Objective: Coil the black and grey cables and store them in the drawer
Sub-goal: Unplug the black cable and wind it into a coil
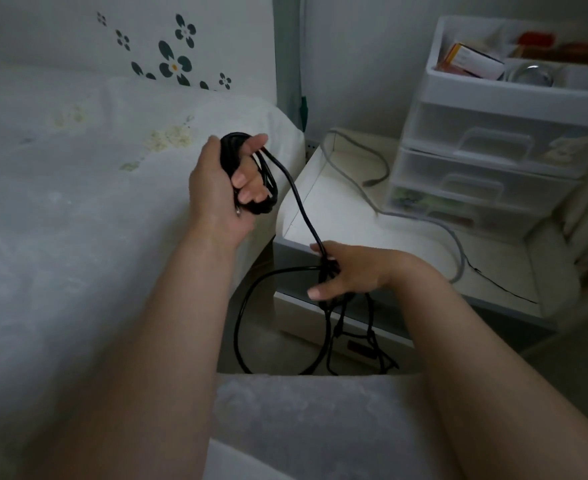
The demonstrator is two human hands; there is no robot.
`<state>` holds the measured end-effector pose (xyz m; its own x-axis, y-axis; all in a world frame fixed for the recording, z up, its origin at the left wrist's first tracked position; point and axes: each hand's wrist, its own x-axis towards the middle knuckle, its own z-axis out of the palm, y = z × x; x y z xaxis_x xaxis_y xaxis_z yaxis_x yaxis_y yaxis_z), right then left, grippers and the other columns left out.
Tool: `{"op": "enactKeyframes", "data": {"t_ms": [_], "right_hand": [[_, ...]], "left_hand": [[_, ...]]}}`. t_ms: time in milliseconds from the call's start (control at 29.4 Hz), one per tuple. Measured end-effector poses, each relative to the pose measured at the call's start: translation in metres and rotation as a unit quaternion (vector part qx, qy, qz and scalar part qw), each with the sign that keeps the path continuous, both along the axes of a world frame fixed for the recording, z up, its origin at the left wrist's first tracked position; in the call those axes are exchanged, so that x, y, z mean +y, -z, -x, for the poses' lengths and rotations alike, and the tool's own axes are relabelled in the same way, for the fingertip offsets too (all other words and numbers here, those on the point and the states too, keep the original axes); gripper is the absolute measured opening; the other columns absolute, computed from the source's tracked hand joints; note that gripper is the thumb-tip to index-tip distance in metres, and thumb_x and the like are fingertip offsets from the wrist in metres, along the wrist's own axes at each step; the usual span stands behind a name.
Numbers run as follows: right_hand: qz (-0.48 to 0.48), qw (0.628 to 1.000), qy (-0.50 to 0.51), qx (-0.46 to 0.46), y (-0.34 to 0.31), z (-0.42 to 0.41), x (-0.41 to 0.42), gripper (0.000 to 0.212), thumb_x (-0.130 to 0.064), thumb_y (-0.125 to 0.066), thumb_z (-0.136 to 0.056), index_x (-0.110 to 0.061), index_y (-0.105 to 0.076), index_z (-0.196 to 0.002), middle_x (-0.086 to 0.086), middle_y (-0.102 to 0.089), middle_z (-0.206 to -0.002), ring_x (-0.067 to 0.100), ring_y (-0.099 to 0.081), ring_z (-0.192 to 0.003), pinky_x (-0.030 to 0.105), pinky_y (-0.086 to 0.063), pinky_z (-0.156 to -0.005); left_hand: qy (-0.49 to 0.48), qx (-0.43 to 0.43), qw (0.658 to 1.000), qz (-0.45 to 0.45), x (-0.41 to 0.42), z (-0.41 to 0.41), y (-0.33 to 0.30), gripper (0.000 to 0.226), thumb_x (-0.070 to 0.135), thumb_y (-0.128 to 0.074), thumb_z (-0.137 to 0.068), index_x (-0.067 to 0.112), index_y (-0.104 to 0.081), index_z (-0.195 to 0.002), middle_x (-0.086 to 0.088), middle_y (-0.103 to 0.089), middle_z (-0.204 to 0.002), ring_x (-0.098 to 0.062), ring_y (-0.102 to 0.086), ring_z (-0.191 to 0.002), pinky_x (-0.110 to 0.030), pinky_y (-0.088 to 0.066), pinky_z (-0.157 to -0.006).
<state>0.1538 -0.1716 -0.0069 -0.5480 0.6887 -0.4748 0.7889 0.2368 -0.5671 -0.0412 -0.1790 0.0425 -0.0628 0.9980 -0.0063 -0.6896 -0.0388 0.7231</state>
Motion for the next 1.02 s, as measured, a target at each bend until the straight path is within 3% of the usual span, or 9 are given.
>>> {"op": "enactKeyframes", "data": {"t_ms": [102,170,204,272,409,545,783,919,1022], "right_hand": [[-0.044,0.953,0.132,0.27,-0.002,0.009,0.0,0.066,-0.047,-0.058,-0.087,-0.02,-0.035,-0.143,-0.003,-0.047,-0.143,0.008,-0.043,-0.13,0.025,-0.03,-0.107],[-0.058,0.89,0.205,0.402,-0.001,0.02,0.002,0.034,-0.041,-0.049,-0.095,-0.019,-0.055,-0.121,-0.005,-0.067,-0.105,0.008,-0.063,-0.102,0.033,-0.043,-0.1],[-0.084,0.866,0.229,0.437,0.0,0.023,0.004,0.022,-0.036,-0.046,-0.098,-0.02,-0.059,-0.105,-0.004,-0.064,-0.082,0.01,-0.064,-0.082,0.036,-0.049,-0.09],[-0.153,0.818,0.281,0.478,-0.001,0.024,0.005,0.026,-0.028,-0.042,-0.1,-0.019,-0.056,-0.081,-0.001,-0.046,-0.062,0.011,-0.048,-0.058,0.033,-0.048,-0.066],[-0.232,0.753,0.345,0.51,-0.004,0.015,0.012,0.033,-0.036,-0.04,-0.099,-0.022,-0.052,-0.071,-0.004,-0.04,-0.059,0.01,-0.038,-0.057,0.029,-0.035,-0.059],[-0.215,0.791,0.307,0.483,0.002,0.029,0.004,0.04,-0.035,-0.034,-0.101,-0.004,-0.054,-0.087,-0.001,-0.04,-0.058,0.012,-0.038,-0.053,0.026,-0.033,-0.051],[-0.083,0.865,0.246,0.428,0.008,0.047,-0.021,0.03,-0.029,-0.029,-0.103,-0.015,-0.049,-0.088,-0.001,-0.044,-0.056,0.009,-0.042,-0.045,0.027,-0.043,-0.049],[-0.053,0.921,0.194,0.333,0.009,0.047,-0.027,0.013,-0.021,-0.045,-0.099,-0.014,-0.053,-0.105,0.0,-0.048,-0.058,0.006,-0.05,-0.044,0.027,-0.053,-0.053],[-0.008,0.933,0.187,0.306,0.01,0.047,-0.028,0.028,-0.018,-0.057,-0.093,-0.016,-0.049,-0.12,0.002,-0.055,-0.069,0.01,-0.059,-0.054,0.015,-0.047,-0.05]], "left_hand": [[0.081,0.108,0.991,-0.014,-0.004,-0.002,-0.002,0.062,0.04,-0.019,-0.104,0.003,-0.067,-0.093,0.007,-0.028,-0.035,-0.007,-0.021,-0.029,-0.021,-0.02,-0.038],[0.128,0.164,0.977,-0.037,-0.008,-0.008,-0.002,0.062,0.041,-0.019,-0.103,0.003,-0.068,-0.094,0.007,-0.028,-0.034,-0.007,-0.021,-0.028,-0.022,-0.019,-0.036],[0.145,0.193,0.969,-0.046,-0.01,-0.012,-0.002,0.063,0.041,-0.019,-0.103,0.004,-0.069,-0.094,0.007,-0.029,-0.034,-0.008,-0.021,-0.028,-0.023,-0.017,-0.036],[0.172,0.248,0.951,-0.059,-0.013,-0.014,-0.002,0.064,0.042,-0.02,-0.103,0.006,-0.072,-0.093,0.005,-0.029,-0.035,-0.009,-0.021,-0.029,-0.026,-0.015,-0.038],[0.227,0.28,0.93,-0.067,-0.019,-0.017,-0.004,0.065,0.042,-0.02,-0.103,0.009,-0.075,-0.092,0.005,-0.029,-0.035,-0.009,-0.022,-0.029,-0.022,-0.02,-0.035],[0.226,0.195,0.949,-0.105,-0.023,-0.028,-0.006,0.064,0.039,-0.018,-0.103,0.007,-0.073,-0.095,0.006,-0.029,-0.034,-0.008,-0.022,-0.028,-0.026,-0.015,-0.037],[0.084,0.047,0.993,-0.066,-0.019,-0.034,0.0,0.062,0.036,-0.014,-0.103,-0.001,-0.063,-0.103,0.007,-0.03,-0.035,-0.007,-0.024,-0.028,-0.021,-0.024,-0.038],[-0.019,-0.016,0.999,-0.034,-0.015,-0.031,0.0,0.061,0.039,-0.016,-0.103,0.001,-0.065,-0.102,0.006,-0.03,-0.038,-0.009,-0.023,-0.032,-0.02,-0.027,-0.039],[-0.092,0.012,0.995,-0.027,-0.011,-0.036,0.005,0.061,0.04,-0.016,-0.104,0.002,-0.063,-0.106,0.005,-0.033,-0.041,-0.009,-0.026,-0.034,-0.021,-0.027,-0.042]]}}
